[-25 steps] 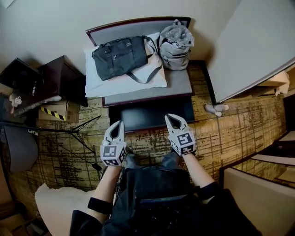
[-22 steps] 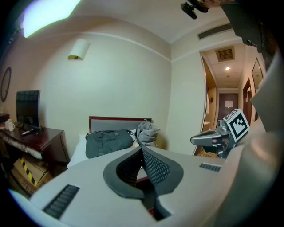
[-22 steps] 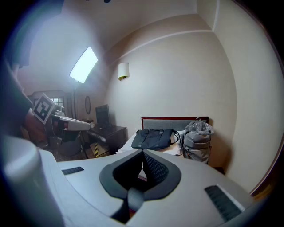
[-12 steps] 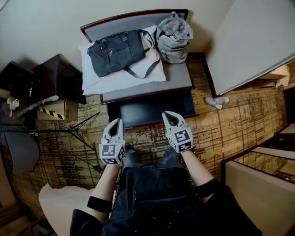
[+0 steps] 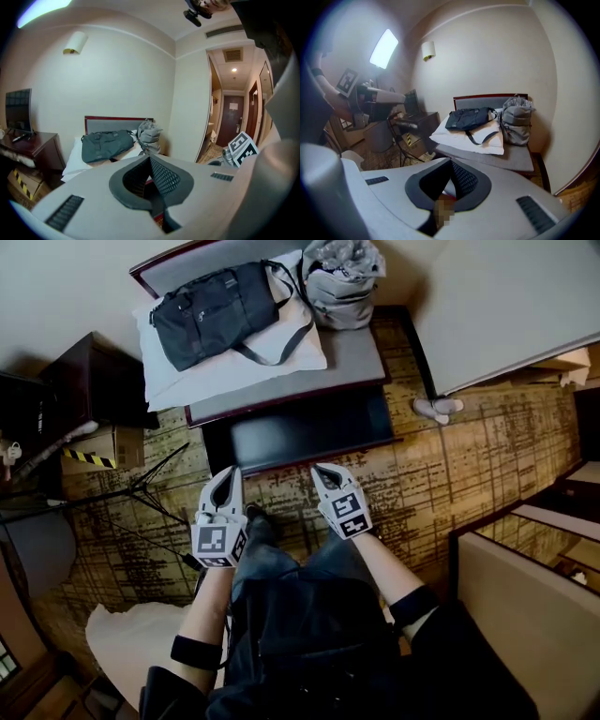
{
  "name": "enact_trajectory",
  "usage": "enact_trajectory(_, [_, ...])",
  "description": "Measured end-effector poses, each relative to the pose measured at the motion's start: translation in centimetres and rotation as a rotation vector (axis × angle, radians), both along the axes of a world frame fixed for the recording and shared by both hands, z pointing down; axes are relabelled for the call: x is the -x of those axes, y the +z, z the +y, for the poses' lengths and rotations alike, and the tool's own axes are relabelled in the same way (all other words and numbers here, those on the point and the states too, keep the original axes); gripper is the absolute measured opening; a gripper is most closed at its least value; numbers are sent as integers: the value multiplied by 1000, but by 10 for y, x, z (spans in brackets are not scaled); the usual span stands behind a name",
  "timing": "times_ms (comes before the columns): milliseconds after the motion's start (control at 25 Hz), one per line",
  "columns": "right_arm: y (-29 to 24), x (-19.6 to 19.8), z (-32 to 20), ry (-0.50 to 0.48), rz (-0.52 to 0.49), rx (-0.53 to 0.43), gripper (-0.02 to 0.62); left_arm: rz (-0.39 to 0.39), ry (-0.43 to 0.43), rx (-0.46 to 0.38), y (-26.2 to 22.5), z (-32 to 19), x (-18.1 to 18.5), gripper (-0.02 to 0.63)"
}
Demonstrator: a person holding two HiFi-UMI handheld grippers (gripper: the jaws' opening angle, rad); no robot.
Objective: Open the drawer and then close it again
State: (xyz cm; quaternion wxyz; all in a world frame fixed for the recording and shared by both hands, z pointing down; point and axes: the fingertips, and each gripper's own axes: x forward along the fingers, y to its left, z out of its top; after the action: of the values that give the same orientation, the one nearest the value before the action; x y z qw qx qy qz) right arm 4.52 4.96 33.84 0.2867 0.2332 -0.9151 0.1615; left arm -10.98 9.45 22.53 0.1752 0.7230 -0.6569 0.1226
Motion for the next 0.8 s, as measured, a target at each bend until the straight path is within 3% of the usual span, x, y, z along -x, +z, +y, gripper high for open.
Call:
enact_trajectory(440, [230,-8,60,60,167,228,3,-8,51,-2,134,-16,-11,2])
enact_trajectory(800, [386,-14,65,160,210,264,0,5,52,33,259,-24,-10,2])
